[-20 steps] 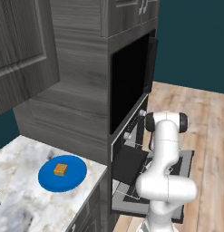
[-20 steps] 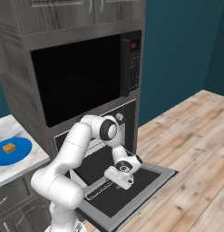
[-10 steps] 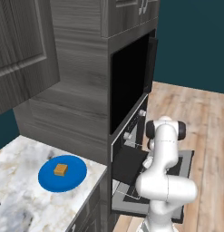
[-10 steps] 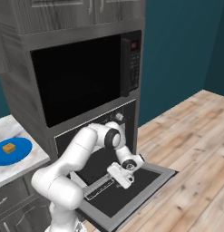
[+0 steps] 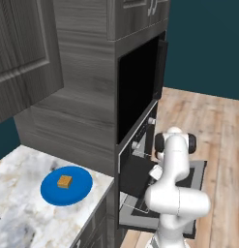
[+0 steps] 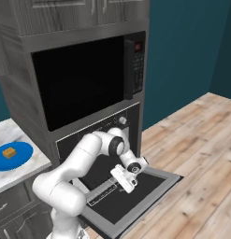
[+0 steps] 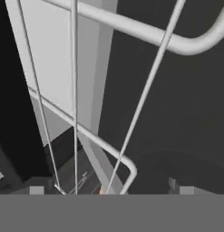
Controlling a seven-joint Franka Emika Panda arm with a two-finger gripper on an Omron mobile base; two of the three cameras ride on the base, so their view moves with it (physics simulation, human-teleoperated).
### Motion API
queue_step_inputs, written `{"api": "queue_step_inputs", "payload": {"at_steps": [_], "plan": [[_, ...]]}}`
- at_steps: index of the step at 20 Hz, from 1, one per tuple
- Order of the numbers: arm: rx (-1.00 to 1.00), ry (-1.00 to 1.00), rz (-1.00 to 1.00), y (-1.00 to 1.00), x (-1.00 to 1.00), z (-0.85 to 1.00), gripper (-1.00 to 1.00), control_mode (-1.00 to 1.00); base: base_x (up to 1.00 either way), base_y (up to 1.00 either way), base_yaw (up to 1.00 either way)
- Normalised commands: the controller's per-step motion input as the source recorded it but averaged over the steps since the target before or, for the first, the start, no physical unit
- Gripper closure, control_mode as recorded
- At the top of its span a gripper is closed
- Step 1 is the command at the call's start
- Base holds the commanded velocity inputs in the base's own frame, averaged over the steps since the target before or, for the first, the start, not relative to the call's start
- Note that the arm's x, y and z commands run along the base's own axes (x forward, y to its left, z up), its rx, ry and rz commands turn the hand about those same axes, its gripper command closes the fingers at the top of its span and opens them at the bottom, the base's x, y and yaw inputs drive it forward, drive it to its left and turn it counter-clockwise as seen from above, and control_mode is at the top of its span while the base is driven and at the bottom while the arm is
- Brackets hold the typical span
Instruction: Take the baked cake out of the oven and place it on the plate for cooling. Then close the oven door.
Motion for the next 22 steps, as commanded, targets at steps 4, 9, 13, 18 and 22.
{"api": "queue_step_inputs", "payload": {"at_steps": [4, 9, 13, 18, 22], "plan": [[0.06, 0.13, 0.0, 0.42, 0.19, -0.46, -1.0, -1.0, 0.0, 0.0, 0.0], [0.08, 0.12, 0.0, 0.51, 0.22, -0.43, -1.0, -1.0, 0.0, 0.0, 0.0], [0.09, 0.09, 0.0, 0.58, 0.32, -0.31, -1.0, -1.0, 0.0, 0.0, 0.0], [0.11, 0.05, 0.0, 0.61, 0.42, -0.18, -1.0, -1.0, 0.0, 0.0, 0.0], [0.1, 0.0, 0.0, 0.47, 0.37, -0.02, -1.0, -1.0, 0.0, 0.0, 0.0]]}}
